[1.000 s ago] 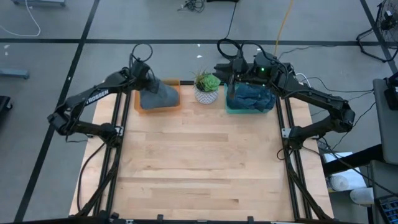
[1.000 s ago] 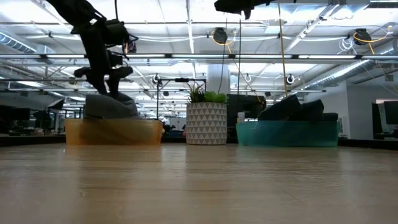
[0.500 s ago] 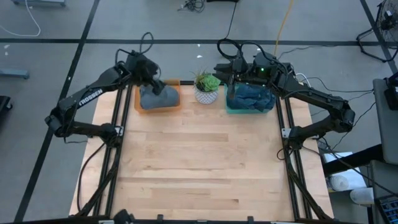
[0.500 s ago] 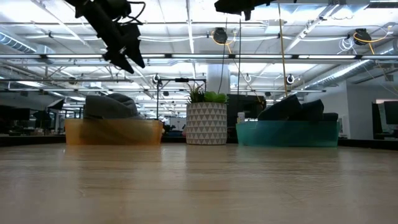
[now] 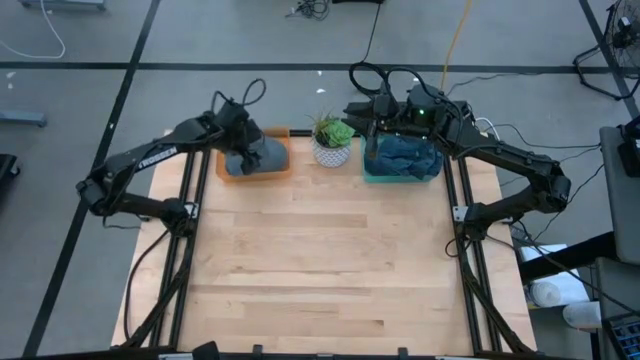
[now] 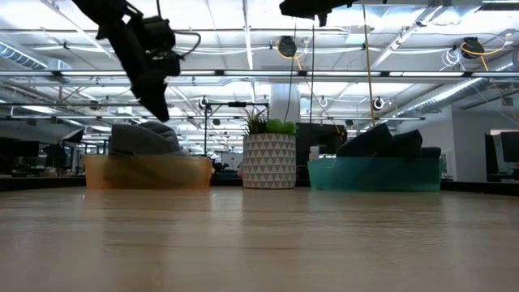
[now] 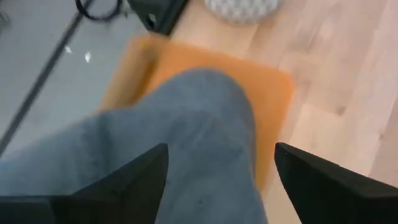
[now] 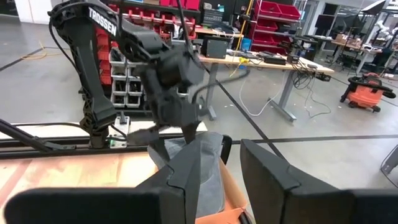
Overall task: Pick & Place hat
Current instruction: Put the gray cap into the orange bin, then return to Home Position
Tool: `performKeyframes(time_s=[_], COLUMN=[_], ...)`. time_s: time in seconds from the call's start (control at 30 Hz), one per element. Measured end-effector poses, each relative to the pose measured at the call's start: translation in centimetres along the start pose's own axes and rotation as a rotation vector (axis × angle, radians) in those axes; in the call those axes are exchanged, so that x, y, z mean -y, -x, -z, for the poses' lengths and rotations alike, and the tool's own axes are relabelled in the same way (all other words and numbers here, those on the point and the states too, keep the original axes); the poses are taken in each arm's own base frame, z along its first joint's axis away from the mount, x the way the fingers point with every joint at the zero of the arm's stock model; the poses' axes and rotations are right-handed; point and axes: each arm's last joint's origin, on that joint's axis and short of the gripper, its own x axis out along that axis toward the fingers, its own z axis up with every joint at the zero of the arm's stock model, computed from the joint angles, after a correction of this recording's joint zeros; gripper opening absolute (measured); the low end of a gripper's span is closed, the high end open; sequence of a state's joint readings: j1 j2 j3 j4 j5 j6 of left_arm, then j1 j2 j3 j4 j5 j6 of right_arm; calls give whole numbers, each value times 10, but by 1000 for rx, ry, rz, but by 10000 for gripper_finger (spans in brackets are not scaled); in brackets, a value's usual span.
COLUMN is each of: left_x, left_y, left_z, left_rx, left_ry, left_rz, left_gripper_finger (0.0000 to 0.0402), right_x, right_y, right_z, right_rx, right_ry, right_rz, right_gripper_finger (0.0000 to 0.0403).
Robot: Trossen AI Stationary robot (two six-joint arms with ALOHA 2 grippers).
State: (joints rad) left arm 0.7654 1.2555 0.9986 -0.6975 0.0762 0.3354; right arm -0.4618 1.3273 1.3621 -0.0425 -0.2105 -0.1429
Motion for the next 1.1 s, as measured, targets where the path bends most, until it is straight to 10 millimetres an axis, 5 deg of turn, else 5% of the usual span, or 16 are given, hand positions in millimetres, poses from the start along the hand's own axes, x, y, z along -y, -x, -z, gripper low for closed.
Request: performKeyframes(time_s=[0.47,0.6,0.8,1.1], left_x=[-16,-17,-18,-16], left_y=[-93,-106,-91,-31], left_z=[23,27,16,-4], left_rx=[-331,-376,-299,-58], left_ry=[203,217,217,231], left_rz=[-192,-174,-165,-179], left_gripper_finger=[321,325,315,341], right_x=[-8,-11,-12,-12], right_y=[-1,-2,-2,-2], right_z=[-1,-1,1,3], right_rx=[-1,-2,-23,-37], right_ry=[1,2,0,28], right_rz=[-28,-39,-42,-44], right_gripper_finger=[102,102,102,102])
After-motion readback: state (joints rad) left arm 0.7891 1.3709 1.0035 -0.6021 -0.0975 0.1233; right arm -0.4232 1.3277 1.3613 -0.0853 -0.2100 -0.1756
